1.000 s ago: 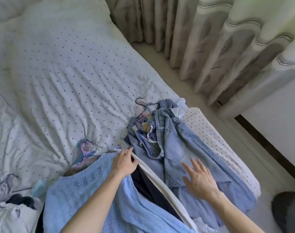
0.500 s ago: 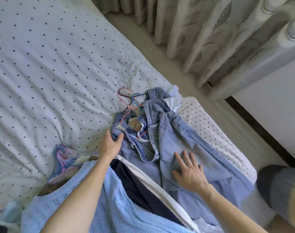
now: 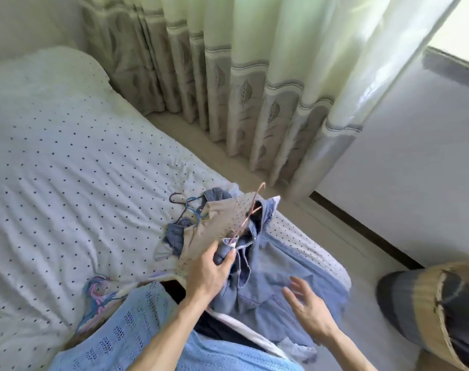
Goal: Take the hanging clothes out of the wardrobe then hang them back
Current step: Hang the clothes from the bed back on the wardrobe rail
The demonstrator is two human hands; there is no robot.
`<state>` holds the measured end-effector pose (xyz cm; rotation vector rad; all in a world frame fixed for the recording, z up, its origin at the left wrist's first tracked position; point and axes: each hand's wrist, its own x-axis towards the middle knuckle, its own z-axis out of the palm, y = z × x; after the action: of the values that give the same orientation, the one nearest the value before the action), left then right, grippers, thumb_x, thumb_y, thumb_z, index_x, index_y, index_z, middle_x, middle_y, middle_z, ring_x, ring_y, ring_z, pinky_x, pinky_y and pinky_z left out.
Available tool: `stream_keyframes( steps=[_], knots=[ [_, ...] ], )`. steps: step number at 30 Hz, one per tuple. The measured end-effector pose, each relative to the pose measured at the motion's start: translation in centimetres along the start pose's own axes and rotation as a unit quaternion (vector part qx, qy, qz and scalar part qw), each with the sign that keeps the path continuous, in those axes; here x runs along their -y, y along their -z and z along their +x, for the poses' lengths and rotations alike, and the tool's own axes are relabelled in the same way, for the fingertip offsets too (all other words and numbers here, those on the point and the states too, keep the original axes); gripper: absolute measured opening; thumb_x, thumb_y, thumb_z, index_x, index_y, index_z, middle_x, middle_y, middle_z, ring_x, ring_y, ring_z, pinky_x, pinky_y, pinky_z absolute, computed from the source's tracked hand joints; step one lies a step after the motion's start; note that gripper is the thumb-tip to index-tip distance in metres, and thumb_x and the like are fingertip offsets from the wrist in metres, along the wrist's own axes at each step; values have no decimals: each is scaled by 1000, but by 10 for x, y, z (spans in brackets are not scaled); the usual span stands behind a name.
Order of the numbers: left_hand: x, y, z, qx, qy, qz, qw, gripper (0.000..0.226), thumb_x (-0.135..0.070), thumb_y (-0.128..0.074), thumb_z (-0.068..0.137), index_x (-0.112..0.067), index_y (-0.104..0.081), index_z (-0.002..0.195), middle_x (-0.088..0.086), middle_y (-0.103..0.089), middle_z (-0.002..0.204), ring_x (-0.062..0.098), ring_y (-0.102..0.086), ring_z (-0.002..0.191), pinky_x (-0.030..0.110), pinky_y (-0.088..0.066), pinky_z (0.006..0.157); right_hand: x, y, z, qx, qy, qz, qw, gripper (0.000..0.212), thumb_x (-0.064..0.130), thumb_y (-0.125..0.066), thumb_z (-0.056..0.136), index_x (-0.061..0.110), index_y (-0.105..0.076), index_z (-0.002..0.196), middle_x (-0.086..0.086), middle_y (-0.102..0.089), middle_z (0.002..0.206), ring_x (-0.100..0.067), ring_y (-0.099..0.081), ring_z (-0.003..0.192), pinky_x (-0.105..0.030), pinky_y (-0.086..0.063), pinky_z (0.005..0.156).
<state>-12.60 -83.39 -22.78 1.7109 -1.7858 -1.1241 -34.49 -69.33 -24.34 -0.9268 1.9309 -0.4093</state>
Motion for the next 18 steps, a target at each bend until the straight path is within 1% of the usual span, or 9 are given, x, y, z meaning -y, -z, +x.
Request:
stream_keyframes(
  steps=[2, 4, 5, 7, 9, 11, 14, 16, 18],
  knots=[
    [-35, 0, -15, 62, -76, 64, 993, 32, -61, -63, 84, -33, -69, 99, -12, -67, 67, 9, -63, 66, 28, -52, 64, -1, 20, -23, -61, 10, 47, 997, 67, 55, -56, 92, 25, -36, 149, 1, -53, 145, -7, -57, 116, -30, -47, 102],
    [-75, -3, -30, 119, -153, 104, 976, 43, -66, -61, 78, -36, -71, 107, -11, -70, 72, 11, -67, 70, 29, -57, 68, -5, 43, -46, -167, 34, 100, 980, 85, 67, -59, 84, 31, -25, 153, 5, -37, 155, -14, -58, 122, -39, -46, 107],
    [-95, -7, -38, 145, -185, 113, 965, 41, -66, -62, 76, -39, -71, 106, -10, -71, 73, 11, -67, 70, 28, -57, 66, -11, 56, -59, -228, 45, 128, 964, 90, 68, -63, 80, 36, -22, 154, 6, -27, 159, -16, -61, 119, -40, -46, 107],
    [-134, -18, -58, 183, -249, 115, 944, 23, -65, -67, 75, -49, -67, 91, -14, -63, 60, 6, -58, 58, 24, -50, 57, -25, 85, -90, -337, 51, 138, 930, 78, 56, -68, 83, 47, -27, 150, 9, -17, 159, -17, -66, 105, -36, -47, 102],
    [-171, -35, -82, 215, -304, 89, 924, 14, -59, -73, 75, -48, -64, 76, -15, -54, 51, 4, -48, 49, 23, -40, 51, -51, 111, -131, -433, 60, 90, 895, 52, 46, -63, 91, 51, -44, 139, 2, -33, 154, -22, -64, 109, -40, -47, 102],
    [-206, -57, -113, 253, -349, 54, 901, 21, -57, -75, 72, -37, -67, 73, -14, -50, 49, 5, -42, 46, 23, -34, 48, -87, 130, -178, -525, 67, 46, 847, 36, 37, -58, 97, 37, -58, 132, 2, -54, 138, -23, -62, 109, -45, -50, 98],
    [-262, -90, -165, 315, -417, 23, 852, 32, -63, -73, 68, -32, -71, 76, -10, -48, 52, 10, -38, 50, 25, -32, 50, -141, 155, -260, -646, 40, -16, 762, 33, 31, -51, 99, 20, -65, 128, -1, -68, 121, -23, -64, 104, -42, -52, 94],
    [-296, -111, -201, 354, -463, 9, 813, 42, -66, -74, 68, -26, -72, 80, -7, -46, 54, 14, -35, 55, 29, -32, 53, -170, 167, -318, -695, -16, -52, 717, 35, 31, -49, 98, 18, -68, 126, -10, -73, 101, -30, -66, 88, -42, -55, 81],
    [-326, -129, -240, 374, -509, 12, 775, 51, -70, -72, 68, -20, -69, 77, 0, -43, 56, 15, -33, 58, 30, -31, 54, -190, 177, -378, -718, -86, -56, 689, 35, 34, -46, 99, 21, -70, 121, -16, -67, 80, -38, -64, 76, -42, -53, 70]
  ],
)
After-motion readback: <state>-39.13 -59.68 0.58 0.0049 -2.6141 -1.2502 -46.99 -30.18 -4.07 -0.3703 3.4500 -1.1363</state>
